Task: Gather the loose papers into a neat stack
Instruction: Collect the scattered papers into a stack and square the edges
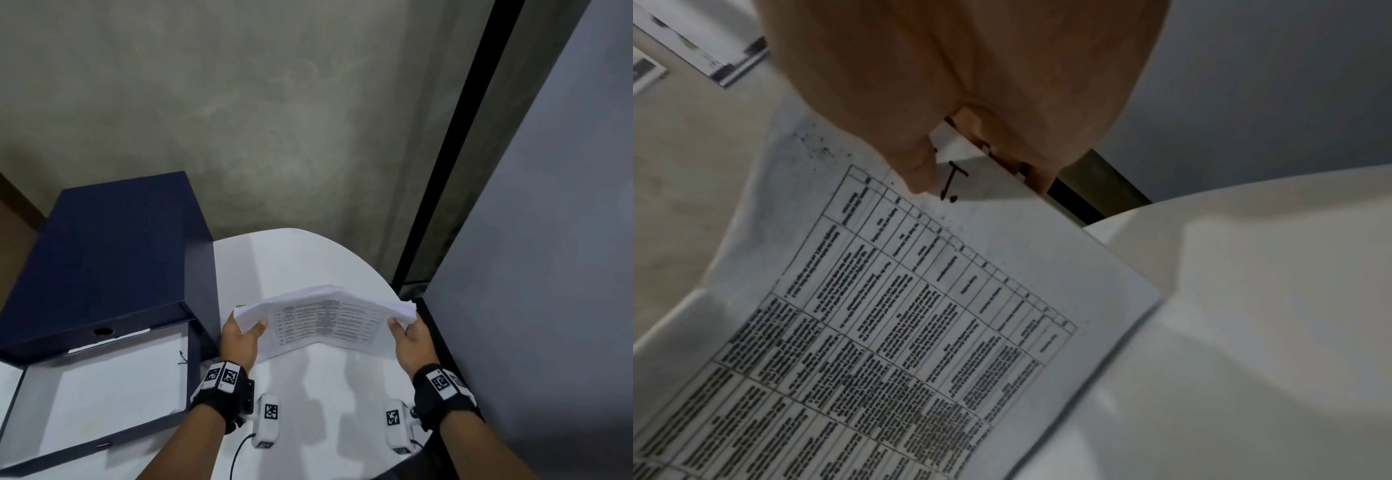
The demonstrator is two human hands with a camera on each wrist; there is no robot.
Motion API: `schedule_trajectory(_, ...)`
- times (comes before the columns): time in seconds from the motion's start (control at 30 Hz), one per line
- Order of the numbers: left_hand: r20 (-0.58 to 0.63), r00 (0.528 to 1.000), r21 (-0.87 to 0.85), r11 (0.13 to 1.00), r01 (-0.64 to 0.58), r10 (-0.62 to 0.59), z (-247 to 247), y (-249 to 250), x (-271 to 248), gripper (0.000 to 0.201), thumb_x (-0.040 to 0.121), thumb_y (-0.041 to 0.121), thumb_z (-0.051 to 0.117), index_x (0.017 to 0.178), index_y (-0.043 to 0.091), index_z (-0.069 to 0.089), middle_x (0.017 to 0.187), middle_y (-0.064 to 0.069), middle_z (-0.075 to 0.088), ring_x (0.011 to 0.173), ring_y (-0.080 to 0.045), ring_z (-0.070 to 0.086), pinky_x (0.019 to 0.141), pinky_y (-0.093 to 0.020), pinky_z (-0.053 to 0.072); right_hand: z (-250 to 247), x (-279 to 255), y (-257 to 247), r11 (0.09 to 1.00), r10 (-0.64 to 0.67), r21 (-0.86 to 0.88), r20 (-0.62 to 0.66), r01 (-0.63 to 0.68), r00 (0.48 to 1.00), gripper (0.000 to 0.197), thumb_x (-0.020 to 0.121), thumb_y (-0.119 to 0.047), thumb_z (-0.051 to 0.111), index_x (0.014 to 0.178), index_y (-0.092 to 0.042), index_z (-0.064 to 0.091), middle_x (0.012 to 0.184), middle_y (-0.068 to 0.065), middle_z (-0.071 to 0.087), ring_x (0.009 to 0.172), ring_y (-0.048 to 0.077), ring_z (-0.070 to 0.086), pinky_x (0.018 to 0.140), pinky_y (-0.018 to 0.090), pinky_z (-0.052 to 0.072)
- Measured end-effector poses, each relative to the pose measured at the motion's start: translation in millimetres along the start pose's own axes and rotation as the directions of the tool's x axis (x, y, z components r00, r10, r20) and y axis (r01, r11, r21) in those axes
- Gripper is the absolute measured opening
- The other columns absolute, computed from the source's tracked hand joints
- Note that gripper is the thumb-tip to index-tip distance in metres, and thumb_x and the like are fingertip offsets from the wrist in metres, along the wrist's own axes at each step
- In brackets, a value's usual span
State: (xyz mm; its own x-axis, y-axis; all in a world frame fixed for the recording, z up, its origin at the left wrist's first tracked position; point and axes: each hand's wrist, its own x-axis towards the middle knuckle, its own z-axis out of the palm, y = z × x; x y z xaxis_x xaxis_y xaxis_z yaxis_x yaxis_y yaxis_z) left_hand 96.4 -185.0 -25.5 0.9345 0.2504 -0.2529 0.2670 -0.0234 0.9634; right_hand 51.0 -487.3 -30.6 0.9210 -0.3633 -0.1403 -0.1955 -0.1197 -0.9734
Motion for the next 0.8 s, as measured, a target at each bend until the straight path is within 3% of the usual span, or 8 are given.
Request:
schedule_trajectory(0.23,-0.013,0.993,0.084,0.989,0.122,-0.121,-3.8,-18.5,6.1,0.029,0.08,0.001,0.07,0.107,0.01,0.064,0.1,-0.007,0.072,0.099,-0.032,0.066,0.088,-0.054,0.053,-3.4,0.4,14.1,0.994,-0.003,-0.11,0.053,0.009,0.999,0.032,0.095,-0.006,0.056,0.124,-0.02,0.056,0.115,-0.014,0.065,0.109,-0.008,0.059,0.091,0.012,0.046)
schedule_trajectory(0.3,-0.018,0.991,0.092,0.987,0.135,-0.134,-2.1,-18.2,6.7,0.032,0.08,0.002,0.07,0.11,0.01,0.063,0.103,-0.007,0.071,0.101,-0.032,0.066,0.089,-0.055,0.053,-3.8,1.4,13.8,0.991,-0.01,-0.131,0.047,0.016,0.999,0.03,0.095,-0.008,0.056,0.124,-0.018,0.057,0.116,-0.016,0.064,0.105,-0.016,0.057,0.095,0.017,0.045)
schedule_trajectory(0.37,-0.03,0.995,0.083,0.991,0.102,-0.1,-0.3,-12.8,4.4,0.045,0.079,-0.002,0.07,0.118,0.01,0.052,0.111,-0.007,0.066,0.106,-0.03,0.062,0.094,-0.047,0.051,-3.6,0.2,8.2,0.99,-0.02,-0.136,0.023,0.023,1.0,0.03,0.096,-0.011,0.055,0.125,-0.019,0.057,0.116,-0.013,0.065,0.106,-0.012,0.058,0.098,0.025,0.045)
schedule_trajectory(0.47,-0.142,0.984,0.174,0.981,-0.085,0.11,3.0,4.6,-4.2,0.079,0.07,-0.004,0.076,0.133,0.014,0.033,0.135,-0.009,0.043,0.121,-0.024,0.047,0.108,-0.04,0.038,-2.7,0.4,-15.8,0.991,-0.046,-0.126,-0.007,0.044,0.999,0.027,0.097,-0.012,0.054,0.122,-0.023,0.055,0.109,-0.01,0.065,0.102,-0.004,0.058,0.083,0.018,0.045)
schedule_trajectory(0.53,-0.127,0.926,0.394,0.875,-0.281,0.355,8.7,25.9,-12.9,0.087,0.066,0.009,0.082,0.136,0.015,0.032,0.145,-0.008,0.031,0.131,-0.024,0.037,0.111,-0.039,0.03,-3.8,3.9,-39.2,0.98,-0.132,-0.152,-0.008,0.13,0.991,0.021,0.096,-0.011,0.055,0.109,-0.027,0.058,0.1,-0.015,0.065,0.091,-0.008,0.06,0.077,0.017,0.045)
schedule_trajectory(0.67,0.314,0.707,0.627,0.42,-0.656,0.634,35.3,77.9,-27.8,0.067,0.076,0.037,0.069,0.135,0.024,0.039,0.15,0.001,0.029,0.139,-0.015,0.028,0.107,-0.037,0.025,-1.8,15.3,-94.5,0.803,-0.436,-0.381,0.146,0.457,0.888,0.019,0.088,0.001,0.058,0.087,-0.018,0.056,0.079,-0.006,0.063,0.074,0.002,0.06,0.065,0.015,0.043)
schedule_trajectory(0.73,0.446,0.647,0.584,0.347,-0.734,0.618,47.0,98.0,-27.6,0.053,0.082,0.037,0.059,0.131,0.025,0.042,0.14,0.005,0.045,0.132,-0.016,0.041,0.104,-0.032,0.027,5.7,18.0,-125.0,0.647,-0.545,-0.471,0.265,0.6,0.796,0.024,0.078,0.009,0.055,0.086,-0.014,0.055,0.078,-0.002,0.059,0.07,0.009,0.055,0.063,0.016,0.04)
schedule_trajectory(0.8,0.476,0.646,0.536,0.385,-0.751,0.597,50.9,111.1,-23.7,0.035,0.085,0.028,0.054,0.119,0.024,0.049,0.112,0.005,0.064,0.103,-0.021,0.061,0.091,-0.03,0.04,14.3,18.6,-151.6,0.5,-0.61,-0.512,0.363,0.698,0.704,0.028,0.071,0.01,0.05,0.088,-0.011,0.056,0.079,0.0,0.058,0.075,0.021,0.055,0.065,0.026,0.039)
